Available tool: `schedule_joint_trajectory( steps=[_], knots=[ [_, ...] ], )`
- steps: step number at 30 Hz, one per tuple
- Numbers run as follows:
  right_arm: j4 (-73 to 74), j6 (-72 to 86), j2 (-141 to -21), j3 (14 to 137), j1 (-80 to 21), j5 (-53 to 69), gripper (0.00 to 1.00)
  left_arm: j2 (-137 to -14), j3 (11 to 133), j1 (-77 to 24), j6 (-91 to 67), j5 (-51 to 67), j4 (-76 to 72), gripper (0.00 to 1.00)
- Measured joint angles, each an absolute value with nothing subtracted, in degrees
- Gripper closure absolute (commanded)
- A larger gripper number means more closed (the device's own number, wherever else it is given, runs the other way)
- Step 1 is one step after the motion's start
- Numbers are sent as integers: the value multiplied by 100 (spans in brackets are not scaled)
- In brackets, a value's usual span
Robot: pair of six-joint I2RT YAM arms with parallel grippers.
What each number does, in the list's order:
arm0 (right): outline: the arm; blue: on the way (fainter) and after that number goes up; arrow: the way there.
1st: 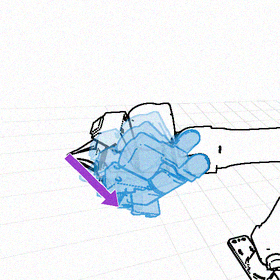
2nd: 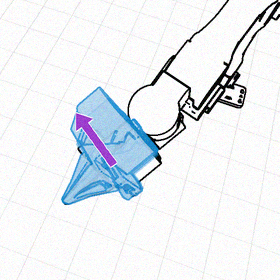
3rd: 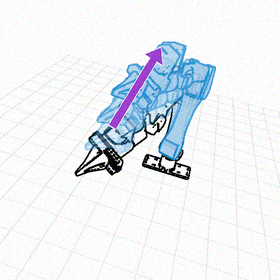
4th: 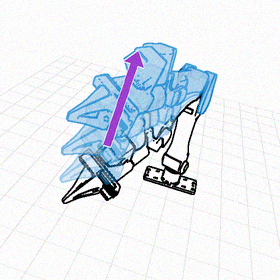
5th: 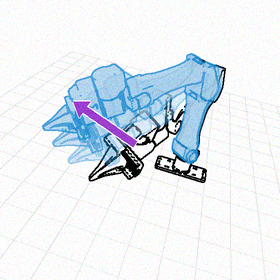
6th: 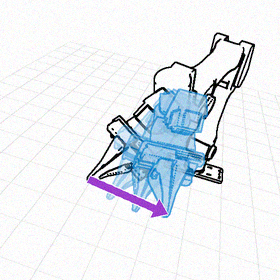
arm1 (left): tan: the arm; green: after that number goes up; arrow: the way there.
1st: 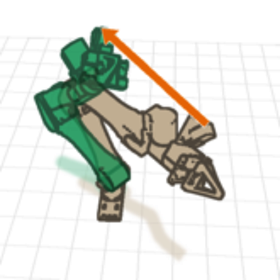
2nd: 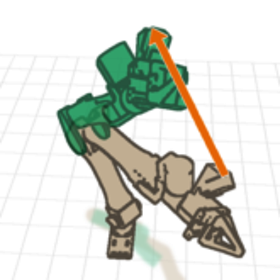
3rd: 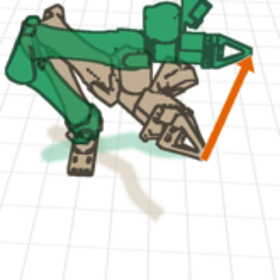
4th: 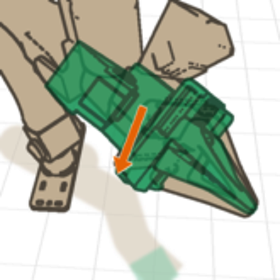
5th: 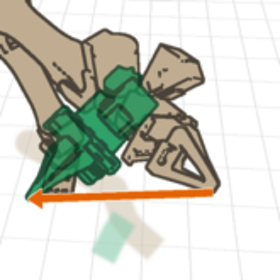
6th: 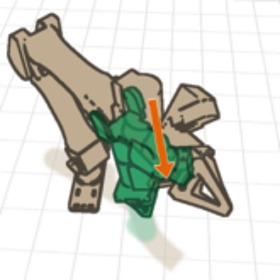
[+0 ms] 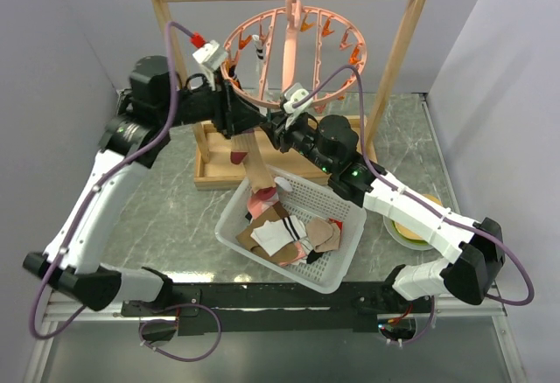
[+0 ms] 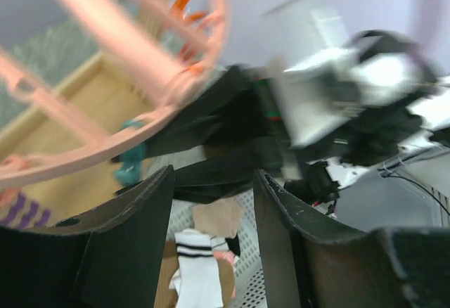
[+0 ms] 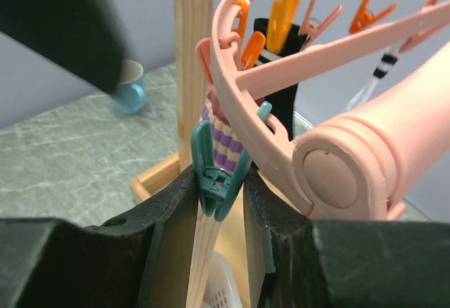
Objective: Clip the socks to the hanger
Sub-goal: Open the clamp at the hanger.
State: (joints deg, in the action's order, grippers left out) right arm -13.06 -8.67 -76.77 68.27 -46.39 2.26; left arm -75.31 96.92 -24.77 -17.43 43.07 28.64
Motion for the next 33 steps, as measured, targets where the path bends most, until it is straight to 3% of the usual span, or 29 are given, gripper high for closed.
schedule_joint_trajectory(
  steps=[10, 26, 29, 33],
  knots=[
    [-1214, -821, -7673, 6827, -4641, 71, 97, -7738, 9126, -2473, -1745, 3326, 3111, 48],
    [-1192, -609, -7673, 6849, -4648, 161, 95, -7800, 9131, -2473, -2032, 3096, 2689, 50],
    [-1129, -578, -7673, 6893, -4648, 193, 94, -7865, 9131, -2473, -2047, 3094, 2635, 48],
    [-1063, -543, -7675, 6945, -4652, 250, 94, -7981, 9133, -2473, -2029, 3050, 2617, 37]
  ],
)
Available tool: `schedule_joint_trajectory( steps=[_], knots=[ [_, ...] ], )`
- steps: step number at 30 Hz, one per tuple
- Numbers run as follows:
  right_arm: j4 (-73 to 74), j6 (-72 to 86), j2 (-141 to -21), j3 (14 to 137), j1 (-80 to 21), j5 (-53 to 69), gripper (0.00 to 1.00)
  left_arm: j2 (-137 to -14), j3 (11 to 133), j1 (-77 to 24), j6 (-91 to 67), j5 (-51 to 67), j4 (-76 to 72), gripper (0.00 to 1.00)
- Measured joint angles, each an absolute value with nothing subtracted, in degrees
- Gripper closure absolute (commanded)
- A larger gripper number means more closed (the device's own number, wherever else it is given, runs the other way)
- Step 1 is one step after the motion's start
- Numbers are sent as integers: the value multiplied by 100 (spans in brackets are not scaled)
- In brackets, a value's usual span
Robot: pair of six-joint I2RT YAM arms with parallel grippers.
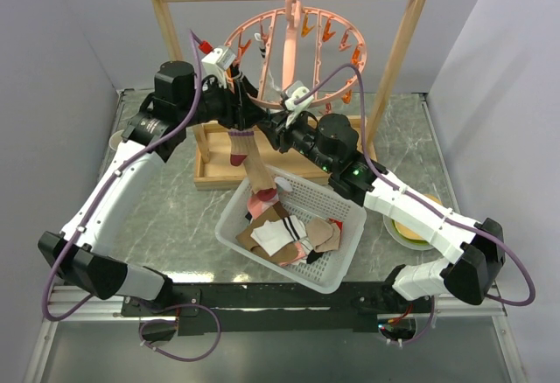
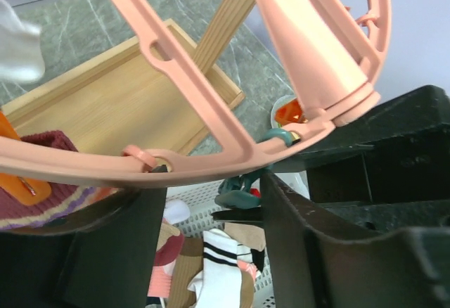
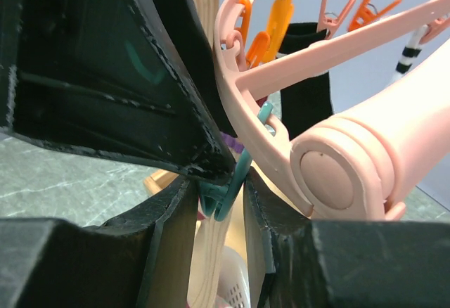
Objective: Clip the socks to the hanger
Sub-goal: Open the clamp at the hanger.
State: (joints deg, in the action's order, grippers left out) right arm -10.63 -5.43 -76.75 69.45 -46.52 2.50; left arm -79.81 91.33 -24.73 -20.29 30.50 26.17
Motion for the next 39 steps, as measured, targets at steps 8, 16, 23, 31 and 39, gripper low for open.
schedule_joint_trajectory(
  steps=[8, 16, 23, 31, 39],
  knots=[
    [-1015, -541, -7675, 6945, -4648, 244, 95, -8029, 9133, -2473, -2043, 3024, 2585, 64],
    [-991, -537, -7699, 6947, -4648, 220, 88, -8034, 9133, -2517, -2086, 3188, 2488, 91],
    [-993, -473, -7695, 6938, -4646, 239, 45, -8036, 9133, -2515, -2084, 3159, 2488, 91],
    [-1363, -373, -7177, 6086, -4475, 777, 43, -8036, 9133, -2495, -2069, 2965, 2504, 92],
    [-2204, 353, -6945, 5653, -3610, 1911, 51, -8031, 9164, -2495, -2071, 2956, 2517, 90]
  ],
)
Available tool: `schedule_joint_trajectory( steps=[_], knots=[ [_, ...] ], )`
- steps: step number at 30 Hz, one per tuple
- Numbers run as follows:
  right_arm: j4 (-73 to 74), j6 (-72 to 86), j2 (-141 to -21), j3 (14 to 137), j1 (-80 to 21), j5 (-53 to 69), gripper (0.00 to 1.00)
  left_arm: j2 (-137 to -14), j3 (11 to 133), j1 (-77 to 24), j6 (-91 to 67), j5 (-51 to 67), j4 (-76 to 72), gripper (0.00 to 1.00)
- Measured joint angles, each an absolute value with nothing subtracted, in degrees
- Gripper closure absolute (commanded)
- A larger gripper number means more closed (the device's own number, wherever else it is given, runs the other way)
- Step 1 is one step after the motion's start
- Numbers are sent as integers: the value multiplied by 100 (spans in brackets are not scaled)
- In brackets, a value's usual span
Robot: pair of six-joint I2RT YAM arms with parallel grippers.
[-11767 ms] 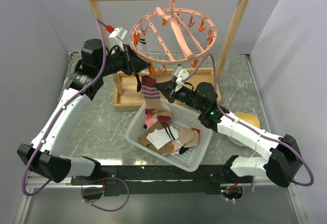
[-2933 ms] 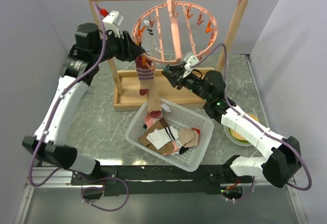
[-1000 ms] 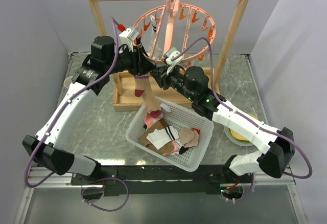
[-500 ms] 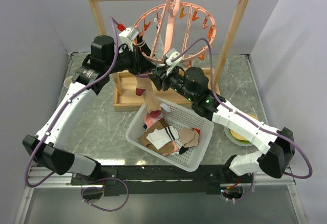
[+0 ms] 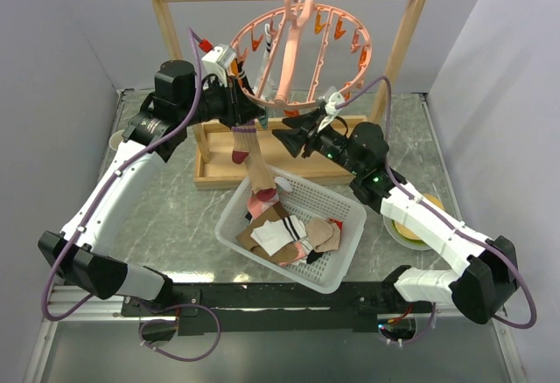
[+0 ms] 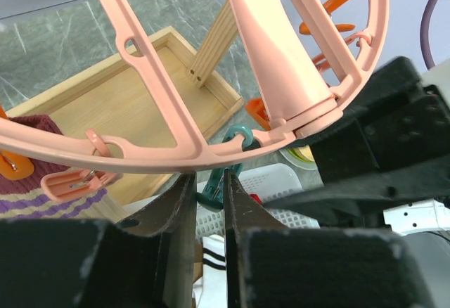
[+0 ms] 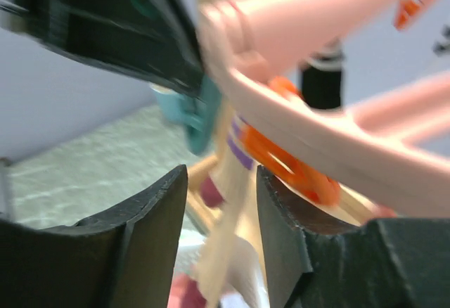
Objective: Clip the socks to the hanger
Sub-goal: Open the clamp at the hanger.
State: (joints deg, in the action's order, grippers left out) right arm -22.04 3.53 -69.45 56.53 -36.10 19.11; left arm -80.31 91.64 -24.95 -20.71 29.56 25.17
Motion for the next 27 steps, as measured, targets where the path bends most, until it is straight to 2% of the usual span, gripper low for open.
schedule_joint_trajectory(
  steps=[6, 10, 27],
  knots=[
    [-2744, 838, -7170, 5725, -3612, 2869, 54, -8029, 9164, -2495, -2073, 2961, 2517, 90],
    [-2799, 1081, -7279, 5725, -3612, 3098, 54, -8029, 9164, -2495, -2078, 2967, 2517, 90],
    [-3055, 1365, -7426, 5734, -3723, 2486, 62, -7981, 9120, -2462, -2381, 3039, 2464, 90]
  ],
)
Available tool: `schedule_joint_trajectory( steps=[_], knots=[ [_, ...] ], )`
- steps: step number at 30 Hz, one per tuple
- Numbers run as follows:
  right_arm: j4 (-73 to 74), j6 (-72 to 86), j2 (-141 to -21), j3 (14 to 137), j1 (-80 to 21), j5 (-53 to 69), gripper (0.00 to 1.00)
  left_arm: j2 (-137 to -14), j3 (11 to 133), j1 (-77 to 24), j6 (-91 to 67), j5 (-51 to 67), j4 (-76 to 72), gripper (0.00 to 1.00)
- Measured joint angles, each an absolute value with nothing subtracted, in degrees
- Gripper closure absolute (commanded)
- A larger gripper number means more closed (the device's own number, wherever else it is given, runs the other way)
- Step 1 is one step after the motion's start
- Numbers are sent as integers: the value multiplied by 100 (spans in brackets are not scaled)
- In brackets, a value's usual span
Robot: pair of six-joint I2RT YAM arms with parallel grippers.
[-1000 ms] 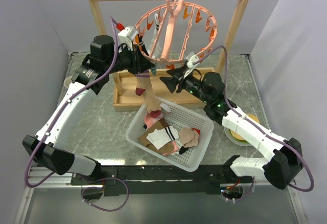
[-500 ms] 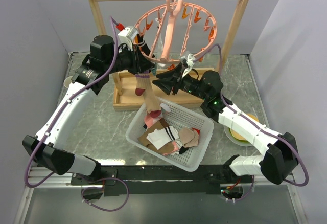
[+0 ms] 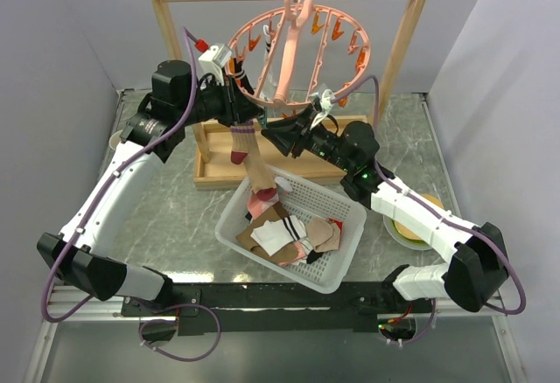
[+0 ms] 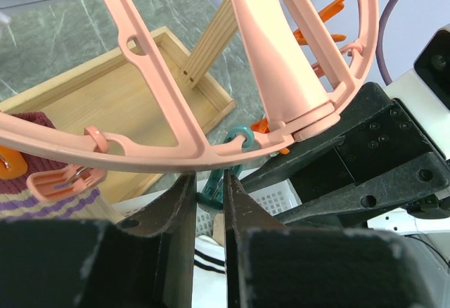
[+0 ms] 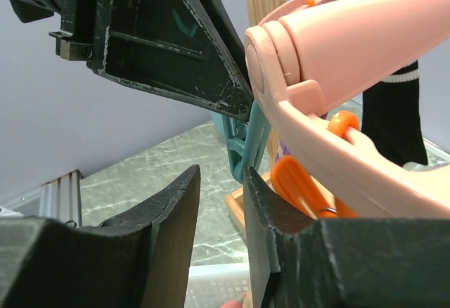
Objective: Clip the socks to the hanger
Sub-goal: Open the clamp at the hanger.
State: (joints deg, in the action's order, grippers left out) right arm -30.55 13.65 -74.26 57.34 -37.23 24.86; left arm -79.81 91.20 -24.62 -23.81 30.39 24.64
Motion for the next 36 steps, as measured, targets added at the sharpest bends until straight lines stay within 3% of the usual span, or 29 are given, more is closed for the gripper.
schedule_joint_trajectory(
  steps=[13, 36],
  knots=[
    [-3089, 1555, -7703, 5972, -3844, 2467, 62, -7948, 9072, -2386, -2497, 2958, 2311, 89],
    [-3476, 2117, -7926, 6001, -3874, 2711, 41, -7931, 9021, -2368, -2471, 2711, 2250, 89]
  ],
)
